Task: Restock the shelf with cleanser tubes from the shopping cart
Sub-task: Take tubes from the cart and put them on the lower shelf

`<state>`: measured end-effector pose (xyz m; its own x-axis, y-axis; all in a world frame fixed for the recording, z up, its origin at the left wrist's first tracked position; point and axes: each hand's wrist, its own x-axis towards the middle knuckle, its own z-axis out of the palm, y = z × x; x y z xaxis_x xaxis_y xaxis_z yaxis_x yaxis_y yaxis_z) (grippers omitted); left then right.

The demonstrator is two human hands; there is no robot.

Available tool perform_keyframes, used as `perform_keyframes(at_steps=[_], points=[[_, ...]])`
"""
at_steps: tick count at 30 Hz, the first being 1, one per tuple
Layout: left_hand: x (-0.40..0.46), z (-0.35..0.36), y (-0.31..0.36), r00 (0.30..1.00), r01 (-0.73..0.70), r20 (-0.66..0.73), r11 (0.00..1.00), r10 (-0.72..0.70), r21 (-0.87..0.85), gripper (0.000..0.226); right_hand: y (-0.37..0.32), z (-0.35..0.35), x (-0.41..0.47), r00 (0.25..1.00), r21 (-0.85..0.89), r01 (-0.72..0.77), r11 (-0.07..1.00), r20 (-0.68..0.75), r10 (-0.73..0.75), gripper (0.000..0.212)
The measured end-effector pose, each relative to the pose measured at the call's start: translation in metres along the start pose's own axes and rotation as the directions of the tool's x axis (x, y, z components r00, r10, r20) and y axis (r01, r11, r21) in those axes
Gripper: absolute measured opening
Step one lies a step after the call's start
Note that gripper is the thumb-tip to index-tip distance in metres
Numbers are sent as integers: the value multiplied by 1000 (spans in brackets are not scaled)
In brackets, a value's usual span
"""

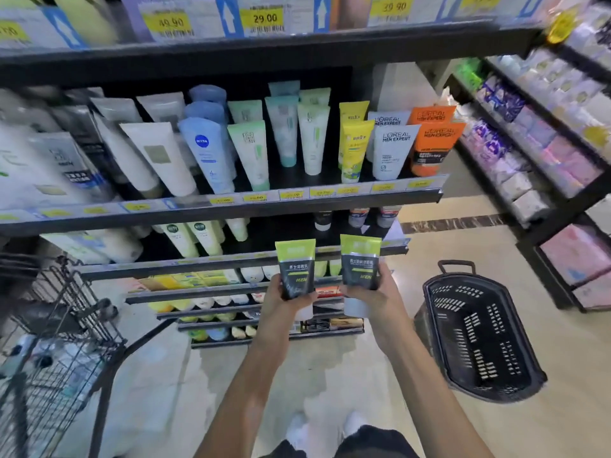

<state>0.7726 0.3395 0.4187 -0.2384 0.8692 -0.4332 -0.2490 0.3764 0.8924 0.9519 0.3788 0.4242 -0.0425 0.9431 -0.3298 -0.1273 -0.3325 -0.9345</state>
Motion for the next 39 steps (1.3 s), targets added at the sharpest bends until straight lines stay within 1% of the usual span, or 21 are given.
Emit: perform_keyframes(at_steps=[3, 7, 9, 11, 17, 23, 28, 31, 35, 39], points=[[2, 12, -2, 999, 0, -33, 999, -1, -37, 51, 2, -12, 23, 999, -81, -27, 996, 19, 29, 68], [6, 23, -10, 993, -8, -118, 998, 0, -68, 56, 8, -19, 51, 992, -165, -73, 984, 87, 88, 67], [8, 25, -17, 988, -12, -154, 997, -1, -80, 58, 9, -16, 62, 991, -199, -88, 976, 85, 107, 72], [11, 26, -26, 984, -11, -180, 995, -6, -94, 59, 9, -10, 73, 992, -243, -82, 967, 74, 103, 71], [18, 15, -51, 984, -13, -176, 991, -11, -134, 60, 18, 12, 114, 1000, -302, 12, 953, 19, -6, 67], [21, -1, -79, 985, 33, -162, 990, -55, -136, 59, 24, 35, 152, 991, -328, 134, 935, 36, -129, 65], [14, -12, -97, 989, 44, -129, 986, -65, -159, 57, 31, 49, 175, 969, -319, 236, 918, 2, -248, 76], [9, -18, -105, 993, 51, -96, 986, -67, -156, 60, 33, 55, 188, 954, -350, 268, 898, -33, -297, 75], [4, -24, -114, 990, 65, -112, 988, -81, -141, 61, 36, 58, 202, 938, -410, 288, 866, -60, -340, 82], [4, -28, -120, 991, 69, -106, 991, -82, -118, 63, 45, 58, 207, 931, -516, 284, 808, -55, -362, 77]])
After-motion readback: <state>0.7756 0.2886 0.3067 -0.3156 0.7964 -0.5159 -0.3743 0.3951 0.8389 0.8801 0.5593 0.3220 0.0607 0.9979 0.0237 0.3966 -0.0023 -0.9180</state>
